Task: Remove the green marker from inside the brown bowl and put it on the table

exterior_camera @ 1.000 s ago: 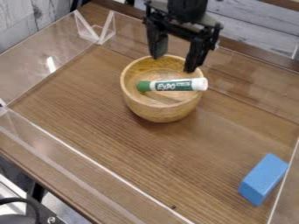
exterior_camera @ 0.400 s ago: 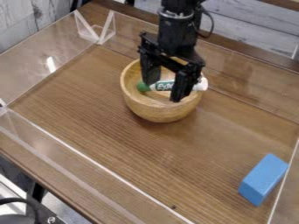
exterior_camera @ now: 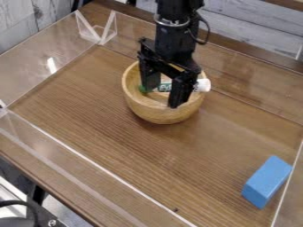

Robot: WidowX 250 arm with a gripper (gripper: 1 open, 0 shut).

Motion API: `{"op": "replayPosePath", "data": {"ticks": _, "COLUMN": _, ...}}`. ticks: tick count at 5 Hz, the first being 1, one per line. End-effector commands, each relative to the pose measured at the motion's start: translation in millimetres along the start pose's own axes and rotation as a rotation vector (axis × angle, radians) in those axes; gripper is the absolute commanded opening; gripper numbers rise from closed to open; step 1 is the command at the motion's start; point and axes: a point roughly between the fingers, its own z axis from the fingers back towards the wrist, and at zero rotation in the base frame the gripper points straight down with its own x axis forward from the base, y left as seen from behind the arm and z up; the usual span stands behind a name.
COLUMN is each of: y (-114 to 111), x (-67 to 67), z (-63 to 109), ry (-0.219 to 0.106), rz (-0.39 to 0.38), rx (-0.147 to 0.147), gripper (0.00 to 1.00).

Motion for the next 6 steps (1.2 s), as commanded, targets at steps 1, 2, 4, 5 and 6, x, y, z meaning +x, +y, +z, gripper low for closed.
{"op": "replayPosePath", "data": {"ticks": 1, "y": 8, "x": 3.8, "z": 6.7, "ry": -0.049, "rz": -0.016, "rx": 0.005, "gripper": 1.0}}
{"op": "replayPosePath", "data": {"ticks": 2, "y": 10, "x": 4.0, "z": 2.9, "ry": -0.055, "rz": -0.033, "rx": -0.001, "gripper": 1.0}}
{"op": "replayPosePath", "data": {"ticks": 4, "y": 14, "x": 5.0, "z": -3.4, "ry": -0.074, "rz": -0.067, "rx": -0.006, "gripper": 1.0}}
{"op": "replayPosePath", "data": {"ticks": 5, "y": 15, "x": 6.6, "z": -6.3, "ry": -0.086, "rz": -0.086, "rx": -0.005, "gripper": 1.0}}
{"op": "replayPosePath", "data": {"ticks": 6, "y": 17, "x": 7.9, "z": -8.8, "ry": -0.096, "rz": -0.107, "rx": -0.004, "gripper": 1.0}}
